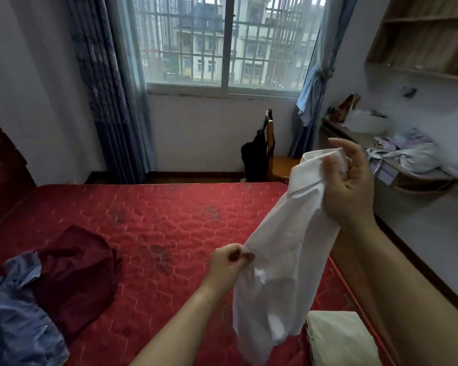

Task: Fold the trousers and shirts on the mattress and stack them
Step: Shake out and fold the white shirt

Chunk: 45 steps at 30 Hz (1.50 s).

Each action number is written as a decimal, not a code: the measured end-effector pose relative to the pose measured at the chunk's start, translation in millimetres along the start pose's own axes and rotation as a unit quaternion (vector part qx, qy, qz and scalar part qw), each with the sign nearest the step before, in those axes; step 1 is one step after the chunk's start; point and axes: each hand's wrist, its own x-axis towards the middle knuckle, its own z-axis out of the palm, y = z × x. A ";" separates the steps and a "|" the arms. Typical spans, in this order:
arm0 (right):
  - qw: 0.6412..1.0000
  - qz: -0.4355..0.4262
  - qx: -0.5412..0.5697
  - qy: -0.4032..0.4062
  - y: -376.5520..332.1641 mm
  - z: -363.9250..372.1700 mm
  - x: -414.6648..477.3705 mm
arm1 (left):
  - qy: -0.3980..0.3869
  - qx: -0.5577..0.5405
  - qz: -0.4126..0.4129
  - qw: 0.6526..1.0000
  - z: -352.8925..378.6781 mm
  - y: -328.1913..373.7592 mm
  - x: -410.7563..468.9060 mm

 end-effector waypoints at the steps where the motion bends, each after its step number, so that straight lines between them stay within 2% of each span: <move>1: 1.000 0.004 0.001 0.013 1.6 -4.8 2.3 | 0.024 -0.003 0.016 1.000 -6.4 2.9 1.9; 4: 0.998 0.012 0.011 0.065 6.3 -15.7 7.6 | 0.073 -0.016 0.075 0.994 -31.5 9.5 4.6; 6: 0.998 0.026 0.009 0.064 8.8 -11.5 5.5 | 0.055 0.017 0.075 0.996 -39.3 8.0 -1.1; 8: 0.998 0.052 0.009 0.031 9.9 -1.7 -3.1 | 0.030 0.086 0.069 0.993 -37.8 2.2 -13.6; 12: 0.995 0.082 0.029 0.047 16.1 8.9 -14.6 | 0.154 0.069 0.129 0.977 -58.5 2.4 -27.2; 13: 0.994 0.092 0.032 0.048 17.2 12.6 -17.1 | 0.157 0.095 0.140 0.973 -68.3 2.0 -31.0; 16: 0.991 0.122 0.047 0.020 17.6 29.4 -31.4 | 0.096 0.228 0.120 0.961 -88.3 -6.8 -54.2; 18: 0.990 0.129 0.050 0.016 16.6 38.8 -41.8 | 0.111 0.258 0.109 0.954 -100.7 -9.4 -68.1; 21: 0.987 0.143 0.058 0.047 11.9 42.7 -51.0 | 0.167 0.232 0.119 0.951 -118.7 -5.4 -83.4; 25: 0.987 0.141 0.068 0.034 -17.3 52.4 -72.0 | 0.140 0.210 0.080 0.964 -121.2 -6.4 -122.1; 30: 0.990 0.124 0.061 0.040 -67.4 47.6 -116.1 | 0.189 0.207 0.110 0.953 -152.6 0.5 -184.2; 39: 0.994 0.091 0.058 0.030 -177.2 18.1 -251.7 | 0.176 0.165 0.130 0.962 -206.6 5.5 -346.8; 45: 0.993 0.101 0.043 0.047 -227.6 -3.1 -276.8 | 0.160 0.161 0.131 0.965 -226.2 32.5 -385.0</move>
